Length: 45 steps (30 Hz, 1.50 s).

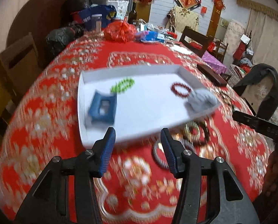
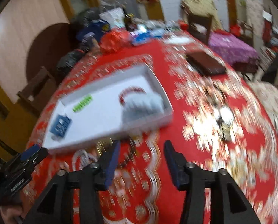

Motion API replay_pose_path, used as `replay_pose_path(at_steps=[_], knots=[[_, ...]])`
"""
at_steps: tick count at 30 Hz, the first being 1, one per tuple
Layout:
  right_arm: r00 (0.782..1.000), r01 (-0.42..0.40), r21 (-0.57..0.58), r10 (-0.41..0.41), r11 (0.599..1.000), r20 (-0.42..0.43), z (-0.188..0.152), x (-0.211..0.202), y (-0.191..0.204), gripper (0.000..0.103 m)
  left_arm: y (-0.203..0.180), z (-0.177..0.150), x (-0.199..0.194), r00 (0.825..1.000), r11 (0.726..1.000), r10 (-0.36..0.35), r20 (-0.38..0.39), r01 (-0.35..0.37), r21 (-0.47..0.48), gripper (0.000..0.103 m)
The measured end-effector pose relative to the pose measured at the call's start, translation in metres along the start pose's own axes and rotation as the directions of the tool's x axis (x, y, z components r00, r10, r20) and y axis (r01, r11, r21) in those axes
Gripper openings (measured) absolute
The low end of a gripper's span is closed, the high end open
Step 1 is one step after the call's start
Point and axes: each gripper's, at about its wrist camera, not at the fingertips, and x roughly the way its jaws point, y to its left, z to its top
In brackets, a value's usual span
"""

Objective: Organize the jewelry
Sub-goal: 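Withdraw both tools from the tray toward the bangles beside it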

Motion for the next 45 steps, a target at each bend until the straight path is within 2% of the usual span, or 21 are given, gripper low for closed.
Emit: replay_pose_path(at_steps=[1,2,6,10,12,14,15,17,19,21,23,26,35,45], knots=[[1.0,0.018,0.016,-0.018,1.0,-0.018,-0.007,0.002,-0.002,0.063,-0.002,-0.007,0.001,1.0,1.0,-0.002,-0.005,0.002,0.005,0.05],[0.999,0.033,0.03,-0.032,0.999,-0.034,-0.016,0.003,-0.001,0.067,-0.005,-0.016,0.003,1.0,1.0,0.004,-0.012,-0.004,0.023,0.05],[0.994,0.063,-0.02,-0.065,0.998,-0.085,-0.037,0.012,0.014,0.069,-0.007,-0.037,0.018,0.998,0.999,0.028,-0.056,-0.026,0.042,0.05],[0.984,0.11,-0.1,-0.122,0.989,-0.128,-0.055,0.026,0.031,0.071,0.001,-0.049,0.026,0.996,0.998,0.056,-0.074,-0.054,0.029,0.05],[0.979,0.133,-0.142,-0.152,0.981,-0.132,-0.063,0.032,0.037,0.075,0.006,-0.051,0.028,0.995,0.999,0.044,-0.085,-0.044,0.003,0.05],[0.974,0.157,-0.177,-0.182,0.972,-0.136,-0.069,0.036,0.041,0.087,0.007,-0.051,0.029,0.995,0.999,0.054,-0.088,-0.054,-0.005,0.053],[0.974,0.163,-0.184,-0.188,0.969,-0.128,-0.07,0.038,0.041,0.09,0.007,-0.051,0.03,0.995,0.999,0.052,-0.087,-0.052,-0.008,0.056],[0.97,0.182,-0.179,-0.207,0.967,-0.129,-0.071,0.04,0.038,0.103,0.005,-0.05,0.031,0.994,0.999,0.044,-0.096,-0.045,-0.003,0.063],[0.971,0.176,-0.152,-0.198,0.972,-0.137,-0.071,0.042,0.031,0.103,-0.002,-0.05,0.034,0.992,0.998,0.061,-0.112,-0.057,0.039,0.071],[0.969,0.18,-0.155,-0.202,0.971,-0.139,-0.07,0.043,0.03,0.103,-0.011,-0.05,0.039,0.987,0.994,0.077,-0.139,-0.065,0.088,0.086],[0.969,0.181,-0.151,-0.202,0.972,-0.144,-0.069,0.044,0.03,0.103,-0.011,-0.05,0.043,0.984,0.994,0.081,-0.157,-0.067,0.09,0.095],[0.966,0.19,-0.144,-0.212,0.971,-0.151,-0.065,0.043,0.032,0.103,-0.01,-0.05,0.047,0.981,0.993,0.087,-0.175,-0.073,0.089,0.102],[0.971,0.185,-0.151,-0.204,0.971,-0.123,-0.07,0.04,0.034,0.103,-0.01,-0.049,0.047,0.98,0.993,0.089,-0.177,-0.074,0.089,0.103],[0.97,0.185,-0.154,-0.206,0.971,-0.131,-0.072,0.037,0.036,0.103,-0.011,-0.049,0.048,0.98,0.993,0.09,-0.175,-0.075,0.086,0.103]])
